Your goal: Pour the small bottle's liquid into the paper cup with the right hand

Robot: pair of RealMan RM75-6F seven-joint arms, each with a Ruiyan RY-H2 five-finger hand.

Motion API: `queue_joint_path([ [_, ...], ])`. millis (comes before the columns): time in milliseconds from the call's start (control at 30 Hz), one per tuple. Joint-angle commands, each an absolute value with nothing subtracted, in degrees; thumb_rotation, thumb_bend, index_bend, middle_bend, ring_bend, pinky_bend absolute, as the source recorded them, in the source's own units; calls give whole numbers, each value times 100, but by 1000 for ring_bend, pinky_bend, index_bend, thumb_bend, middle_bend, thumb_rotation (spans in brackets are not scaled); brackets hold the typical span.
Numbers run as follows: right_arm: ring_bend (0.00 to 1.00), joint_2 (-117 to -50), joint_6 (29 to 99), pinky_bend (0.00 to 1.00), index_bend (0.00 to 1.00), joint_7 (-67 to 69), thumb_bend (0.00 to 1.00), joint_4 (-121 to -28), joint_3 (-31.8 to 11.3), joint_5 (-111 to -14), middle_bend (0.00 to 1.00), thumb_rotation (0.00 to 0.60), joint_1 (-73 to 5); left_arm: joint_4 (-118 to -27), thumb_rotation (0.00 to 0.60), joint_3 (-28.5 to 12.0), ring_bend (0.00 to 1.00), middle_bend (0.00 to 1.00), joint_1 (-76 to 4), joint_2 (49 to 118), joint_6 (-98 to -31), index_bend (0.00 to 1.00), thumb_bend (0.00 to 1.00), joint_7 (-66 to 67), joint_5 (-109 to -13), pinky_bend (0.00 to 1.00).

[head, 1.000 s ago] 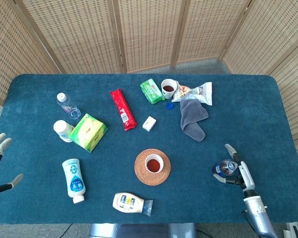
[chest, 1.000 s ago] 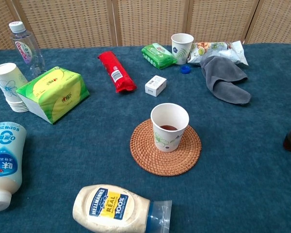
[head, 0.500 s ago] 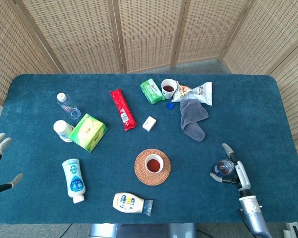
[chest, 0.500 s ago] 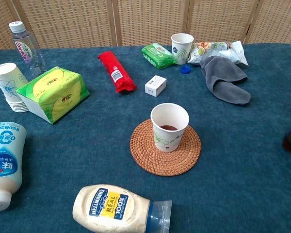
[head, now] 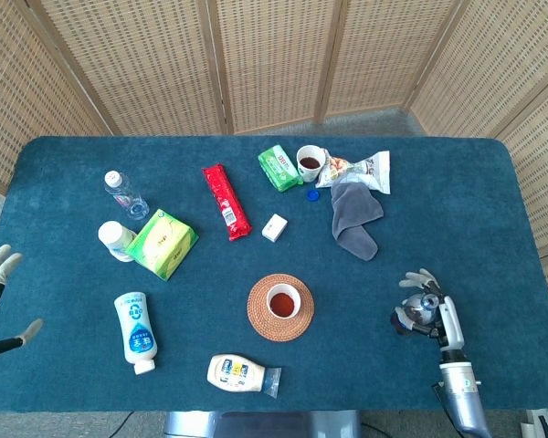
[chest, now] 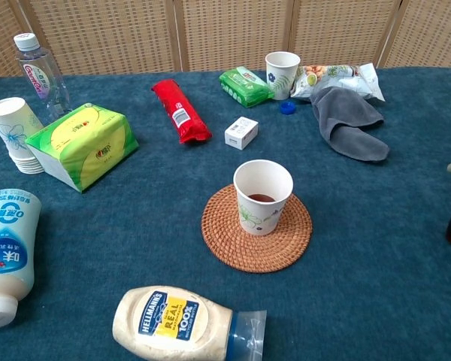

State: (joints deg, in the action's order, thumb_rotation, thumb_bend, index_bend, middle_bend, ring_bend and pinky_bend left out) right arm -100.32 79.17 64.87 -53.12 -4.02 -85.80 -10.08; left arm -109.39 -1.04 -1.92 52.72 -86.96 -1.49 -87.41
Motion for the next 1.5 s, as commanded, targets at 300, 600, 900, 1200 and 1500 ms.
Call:
queue_joint_path([
  [300, 242, -10268, 8140, 709, 401, 6482, 723, -5045, -458, -8612, 535, 600, -971, -10949, 600, -107, 0, 0, -213, 5291, -8659, 0, 273, -96, -8719, 0],
  [600, 289, -10145, 8375, 790, 435, 5795, 814, -5495, -555, -8724, 573, 600, -1066, -10942, 600, -114, 0, 0, -204, 5275, -8690, 0, 273, -173, -8726, 0],
  [900, 290, -9652, 8368, 797, 435, 4412, 827, -6580, -628, -8992, 575, 600, -1389, -10897, 600, -128, 0, 0, -202, 5230, -8726, 0, 273, -393, -8767, 0],
  [1200, 290, -9346, 8063, 801, 432, 2996, 825, -7472, -625, -9120, 575, 600, -1703, -10831, 600, -134, 0, 0, -173, 5149, -8779, 0, 273, -672, -8778, 0],
  [1500, 291, -9281, 7819, 801, 437, 1847, 827, -8009, -543, -9258, 585, 600, -1947, -10780, 600, -129, 0, 0, -178, 5131, -8815, 0, 272, -851, -8881, 0],
])
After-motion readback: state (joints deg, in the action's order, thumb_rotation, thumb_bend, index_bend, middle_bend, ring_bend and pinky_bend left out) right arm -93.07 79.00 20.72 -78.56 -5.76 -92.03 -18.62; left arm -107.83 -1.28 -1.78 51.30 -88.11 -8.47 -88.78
